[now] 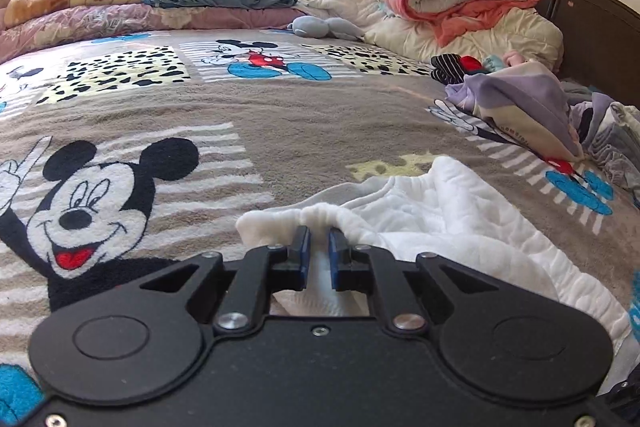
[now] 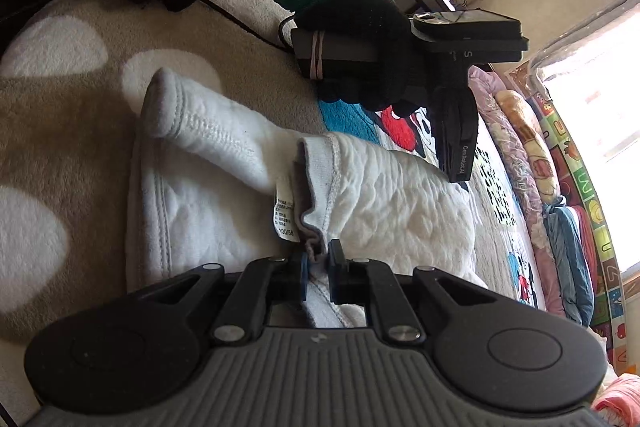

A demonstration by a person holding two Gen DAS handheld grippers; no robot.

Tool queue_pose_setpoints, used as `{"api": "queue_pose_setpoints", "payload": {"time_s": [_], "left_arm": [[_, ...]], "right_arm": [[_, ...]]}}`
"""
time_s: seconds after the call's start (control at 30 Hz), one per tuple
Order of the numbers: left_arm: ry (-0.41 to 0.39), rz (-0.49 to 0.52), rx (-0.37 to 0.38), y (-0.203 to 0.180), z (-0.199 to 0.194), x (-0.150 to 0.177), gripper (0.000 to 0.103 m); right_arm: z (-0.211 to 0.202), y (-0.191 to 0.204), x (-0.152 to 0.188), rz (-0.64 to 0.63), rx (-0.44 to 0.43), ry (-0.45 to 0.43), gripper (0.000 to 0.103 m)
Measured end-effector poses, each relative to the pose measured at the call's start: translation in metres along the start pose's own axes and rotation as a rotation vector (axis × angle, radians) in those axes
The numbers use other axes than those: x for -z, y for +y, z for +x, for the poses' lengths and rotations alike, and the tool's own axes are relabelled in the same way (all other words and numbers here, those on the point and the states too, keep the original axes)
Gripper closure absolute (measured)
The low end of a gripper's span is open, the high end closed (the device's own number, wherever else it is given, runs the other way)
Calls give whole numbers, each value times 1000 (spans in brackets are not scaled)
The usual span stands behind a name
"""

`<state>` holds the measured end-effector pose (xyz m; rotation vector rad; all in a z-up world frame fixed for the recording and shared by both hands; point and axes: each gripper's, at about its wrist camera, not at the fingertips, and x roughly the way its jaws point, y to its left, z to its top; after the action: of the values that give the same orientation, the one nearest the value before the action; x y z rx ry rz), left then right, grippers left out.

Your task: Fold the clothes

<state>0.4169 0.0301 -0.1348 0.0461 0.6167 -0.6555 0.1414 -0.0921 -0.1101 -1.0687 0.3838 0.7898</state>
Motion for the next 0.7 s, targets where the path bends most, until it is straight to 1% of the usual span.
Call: {"api": "queue_pose_setpoints", "payload": {"time_s": [0.03, 0.2, 0.33, 0.5, 0.63, 0.7], "left_arm": [[17, -8, 8, 2, 3, 1, 97], [49, -57, 20, 9, 10, 6, 97], [48, -61, -8, 7, 9, 6, 95], [43, -72, -17, 7, 9, 7, 94], [39, -84, -15, 10, 10, 7, 94], [38, -85, -13, 10, 9, 8, 94]], "right_arm": [[-1, 2, 0, -2, 1, -3, 91], [-3, -1, 0, 2, -3, -15, 91], [-7, -7, -1, 10, -8, -27, 91], [-31, -27, -16, 80, -34, -94, 91], [-35, -31, -23, 83, -66, -104, 92], [-35, -30, -22, 81, -68, -97, 92]]}}
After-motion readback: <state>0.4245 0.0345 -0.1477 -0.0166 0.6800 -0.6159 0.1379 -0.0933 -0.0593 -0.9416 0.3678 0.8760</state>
